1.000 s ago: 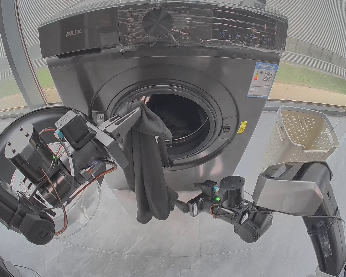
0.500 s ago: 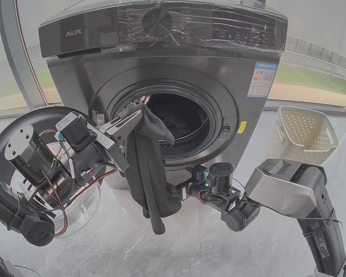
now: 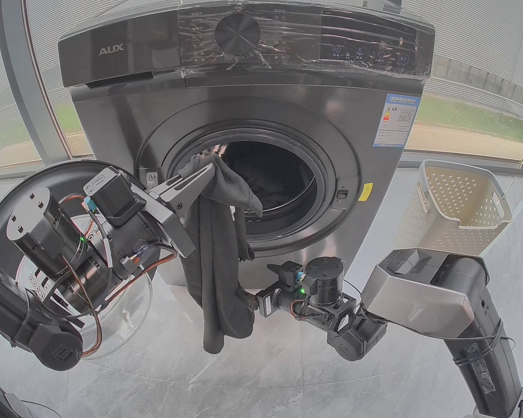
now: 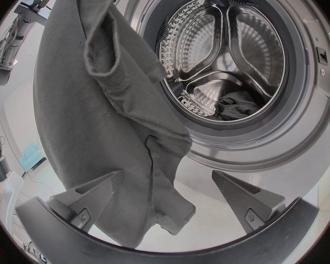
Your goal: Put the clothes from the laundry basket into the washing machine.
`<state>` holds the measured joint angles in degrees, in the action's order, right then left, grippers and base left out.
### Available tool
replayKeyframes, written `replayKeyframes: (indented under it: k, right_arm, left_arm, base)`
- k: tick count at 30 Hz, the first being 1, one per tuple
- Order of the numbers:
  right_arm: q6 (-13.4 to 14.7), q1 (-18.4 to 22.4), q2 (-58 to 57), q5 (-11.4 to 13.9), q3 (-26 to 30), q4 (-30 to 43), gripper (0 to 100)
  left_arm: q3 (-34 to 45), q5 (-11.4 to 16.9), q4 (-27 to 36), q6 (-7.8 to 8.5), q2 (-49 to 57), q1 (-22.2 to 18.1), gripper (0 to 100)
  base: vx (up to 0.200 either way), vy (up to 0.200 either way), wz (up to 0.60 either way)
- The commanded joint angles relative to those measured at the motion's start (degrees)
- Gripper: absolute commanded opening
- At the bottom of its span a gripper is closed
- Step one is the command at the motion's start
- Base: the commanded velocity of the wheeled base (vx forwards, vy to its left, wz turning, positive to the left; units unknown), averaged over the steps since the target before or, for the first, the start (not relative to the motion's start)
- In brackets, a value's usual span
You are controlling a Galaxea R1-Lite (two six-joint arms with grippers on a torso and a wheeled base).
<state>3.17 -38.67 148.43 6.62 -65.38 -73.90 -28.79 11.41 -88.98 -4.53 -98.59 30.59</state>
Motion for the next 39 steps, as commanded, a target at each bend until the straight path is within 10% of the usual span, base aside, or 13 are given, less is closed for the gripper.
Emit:
replayKeyframes:
  k: [1,14,32,39]
  right_arm:
    - [-0.1,0.3,-0.2,0.1,-0.2,0.0,100]
    - [0.0,4.3,4.8,9.6,-7.3,0.2,100]
    - [-0.4,8.7,-0.6,7.9,-2.5,1.1,100]
    - [-0.4,7.0,1.9,-1.6,-11.0,5.3,100]
  left_arm:
    - [0.1,0.0,-0.1,-0.04,0.1,0.0,0]
    - [0.5,0.0,-0.1,-0.04,0.1,0.3,0]
    - [0.4,0.0,-0.1,-0.56,0.3,0.0,0]
    - [0.4,0.1,-0.1,-0.56,0.3,0.1,0]
  base:
    - [0.000,0.000,0.00]
    - [0.000,0.000,0.00]
    - [0.000,0.000,0.00]
    - [0.000,0.000,0.00]
